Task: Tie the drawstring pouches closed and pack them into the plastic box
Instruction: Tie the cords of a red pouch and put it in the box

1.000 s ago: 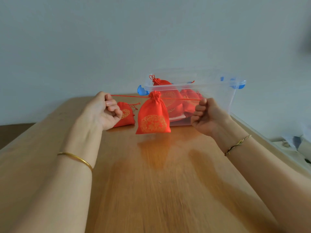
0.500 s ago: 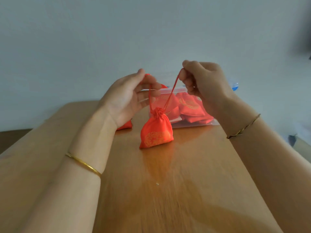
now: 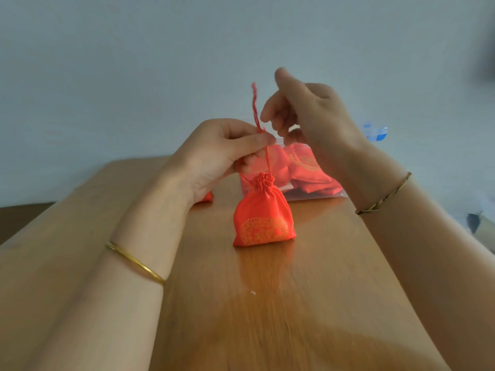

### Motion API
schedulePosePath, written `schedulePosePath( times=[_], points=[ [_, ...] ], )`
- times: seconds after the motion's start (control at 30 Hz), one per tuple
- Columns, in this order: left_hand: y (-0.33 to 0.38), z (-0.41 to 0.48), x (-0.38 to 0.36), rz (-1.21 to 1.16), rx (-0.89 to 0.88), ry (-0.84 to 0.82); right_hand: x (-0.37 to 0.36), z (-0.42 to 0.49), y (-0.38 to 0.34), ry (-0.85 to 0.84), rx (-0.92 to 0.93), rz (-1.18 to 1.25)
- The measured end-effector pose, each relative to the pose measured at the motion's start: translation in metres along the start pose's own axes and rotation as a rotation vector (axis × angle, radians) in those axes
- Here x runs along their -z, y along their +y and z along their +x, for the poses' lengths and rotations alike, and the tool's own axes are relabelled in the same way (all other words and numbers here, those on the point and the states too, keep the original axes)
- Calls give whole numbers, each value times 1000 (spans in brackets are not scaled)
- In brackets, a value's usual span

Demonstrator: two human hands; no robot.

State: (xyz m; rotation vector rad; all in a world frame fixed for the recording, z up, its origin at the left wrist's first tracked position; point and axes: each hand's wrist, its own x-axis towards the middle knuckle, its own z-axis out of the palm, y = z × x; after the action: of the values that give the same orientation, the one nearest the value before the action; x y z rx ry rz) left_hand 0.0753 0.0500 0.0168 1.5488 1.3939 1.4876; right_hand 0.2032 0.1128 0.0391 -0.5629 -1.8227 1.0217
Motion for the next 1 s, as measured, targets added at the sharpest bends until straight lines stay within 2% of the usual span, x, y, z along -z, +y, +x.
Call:
schedulePosePath(
  times=[0.07, 0.13, 0.23, 0.33, 0.53, 0.7, 0.83, 0.9, 1.0],
  points=[
    [0, 0, 1, -45, 15, -3, 2, 3, 9, 3, -52, -88],
    [0, 0, 2, -66, 31, -24, 3, 4, 18, -74, -142, -149],
    [0, 0, 3, -75, 41, -36, 2, 2, 27, -228, -231, -74],
    [0, -1, 3, -85, 42, -44, 0, 1, 29, -259, -202, 22],
    [-2, 0, 5, -146, 57, 16, 6, 6, 28, -216, -150, -103],
    [-4, 2, 6, -247, 76, 126, 13, 3, 20, -419, -261, -48],
    [-4, 1, 5, -222, 78, 134, 12, -2, 15, -578, -215, -267],
    [-4, 1, 5, -132, 50, 117, 15, -2, 14, -564, -234, -271],
    [-3, 1, 6, 54, -70, 88, 17, 3, 22, -390, -204, -187]
  ],
)
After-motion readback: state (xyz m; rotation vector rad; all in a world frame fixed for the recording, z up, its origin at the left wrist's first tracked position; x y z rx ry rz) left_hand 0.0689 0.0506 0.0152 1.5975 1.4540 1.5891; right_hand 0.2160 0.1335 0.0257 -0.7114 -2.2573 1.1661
